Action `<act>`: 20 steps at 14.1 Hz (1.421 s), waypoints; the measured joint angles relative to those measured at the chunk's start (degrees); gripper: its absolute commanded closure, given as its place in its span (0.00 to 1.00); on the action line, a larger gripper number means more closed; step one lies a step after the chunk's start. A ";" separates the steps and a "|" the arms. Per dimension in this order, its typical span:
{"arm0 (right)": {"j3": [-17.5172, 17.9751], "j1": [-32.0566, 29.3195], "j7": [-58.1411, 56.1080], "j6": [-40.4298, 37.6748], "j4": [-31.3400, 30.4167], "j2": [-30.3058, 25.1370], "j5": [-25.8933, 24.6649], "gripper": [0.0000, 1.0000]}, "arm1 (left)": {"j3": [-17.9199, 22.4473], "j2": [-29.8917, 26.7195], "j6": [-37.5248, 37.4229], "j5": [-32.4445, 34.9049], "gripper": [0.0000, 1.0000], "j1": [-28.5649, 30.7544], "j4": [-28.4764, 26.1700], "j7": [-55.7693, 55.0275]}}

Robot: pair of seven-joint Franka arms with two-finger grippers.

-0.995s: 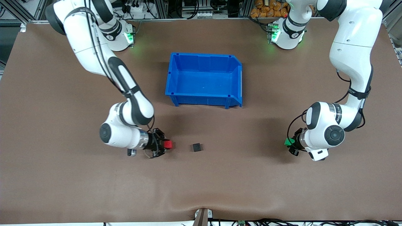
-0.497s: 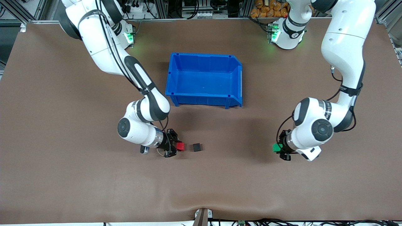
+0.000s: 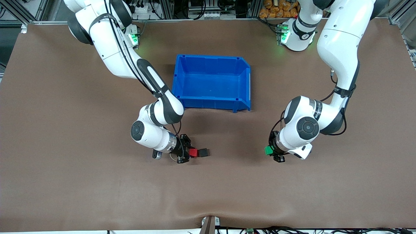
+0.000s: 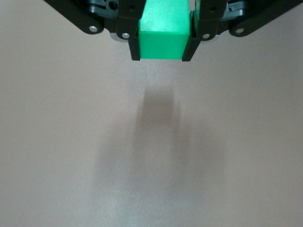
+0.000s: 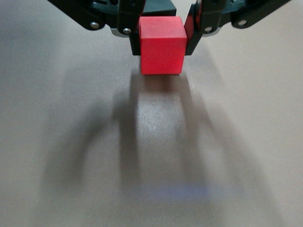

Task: Attach green and red cubes to black cube
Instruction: 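Carry the red cube beside the black cube while the left gripper carries green, then release the red cube, withdraw the right gripper while the left gripper brings green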

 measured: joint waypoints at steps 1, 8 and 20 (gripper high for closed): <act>0.00 0.43 0.00 0.13 0.04 0.14 0.00 0.63 | 0.01 0.01 0.00 -0.06 1.00 -0.06 0.02 -0.21; -1.19 1.14 -0.33 0.50 1.07 0.28 -1.30 0.00 | 0.03 0.41 -0.03 -0.07 1.00 -0.71 0.08 -2.96; -2.16 -24.83 -41.28 -52.88 11.05 -8.38 -12.93 0.00 | 0.24 8.51 1.54 -0.24 1.00 -15.03 11.57 -14.50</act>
